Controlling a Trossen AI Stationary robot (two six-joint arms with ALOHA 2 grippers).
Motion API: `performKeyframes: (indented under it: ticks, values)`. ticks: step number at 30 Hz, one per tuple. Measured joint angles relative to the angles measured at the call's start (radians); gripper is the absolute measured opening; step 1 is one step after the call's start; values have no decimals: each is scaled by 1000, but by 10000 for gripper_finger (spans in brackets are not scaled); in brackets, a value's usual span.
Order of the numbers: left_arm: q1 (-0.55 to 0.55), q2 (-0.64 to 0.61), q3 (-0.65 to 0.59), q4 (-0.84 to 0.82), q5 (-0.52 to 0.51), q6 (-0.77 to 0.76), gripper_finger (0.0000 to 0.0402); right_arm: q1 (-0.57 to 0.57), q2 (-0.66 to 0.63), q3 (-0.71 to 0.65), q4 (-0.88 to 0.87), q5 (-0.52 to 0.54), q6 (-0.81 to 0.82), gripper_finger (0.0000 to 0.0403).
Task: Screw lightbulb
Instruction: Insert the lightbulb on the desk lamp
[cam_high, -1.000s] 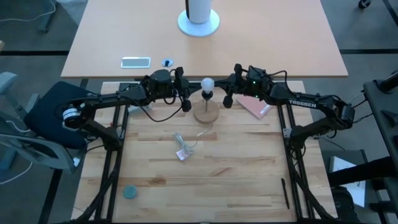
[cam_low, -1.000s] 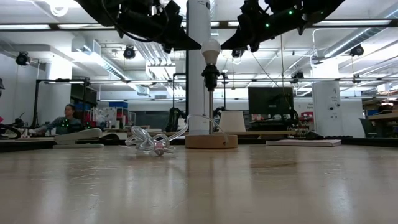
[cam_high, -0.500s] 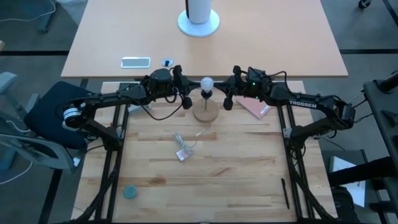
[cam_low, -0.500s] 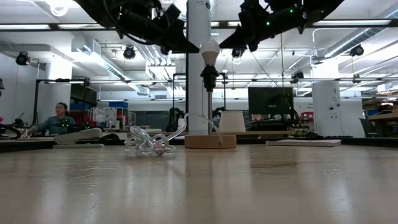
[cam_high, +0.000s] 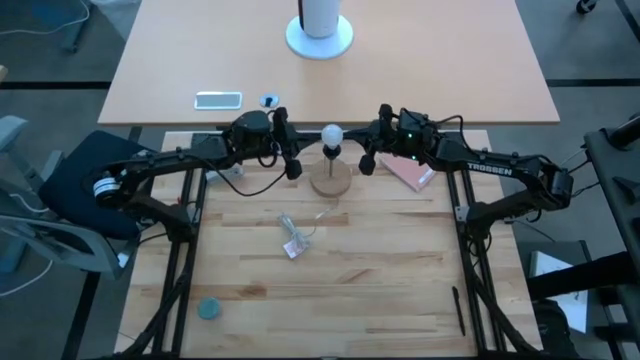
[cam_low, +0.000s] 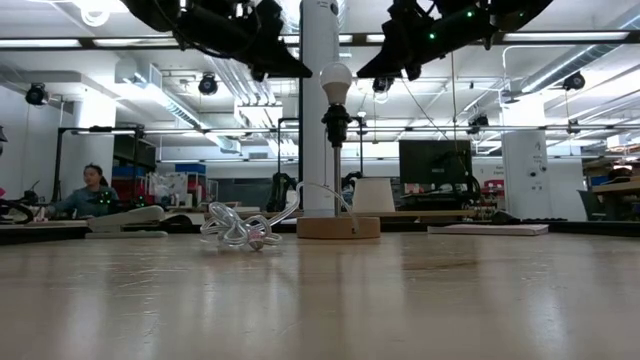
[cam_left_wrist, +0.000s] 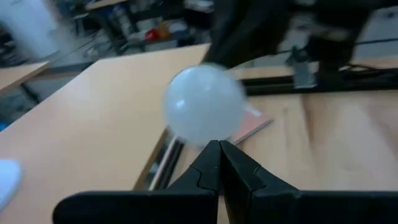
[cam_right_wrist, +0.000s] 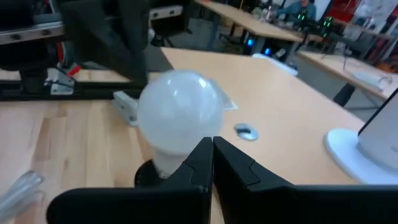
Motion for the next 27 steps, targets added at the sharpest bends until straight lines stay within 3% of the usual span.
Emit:
performKeyframes:
  ticks: [6,27]
  values:
    - [1,45,0,79,-3,5,0,-4,44,0,41,-14,-6,7]
    - [13,48,0,79,-73,3,0,13,37,0,-5,-64,22,6]
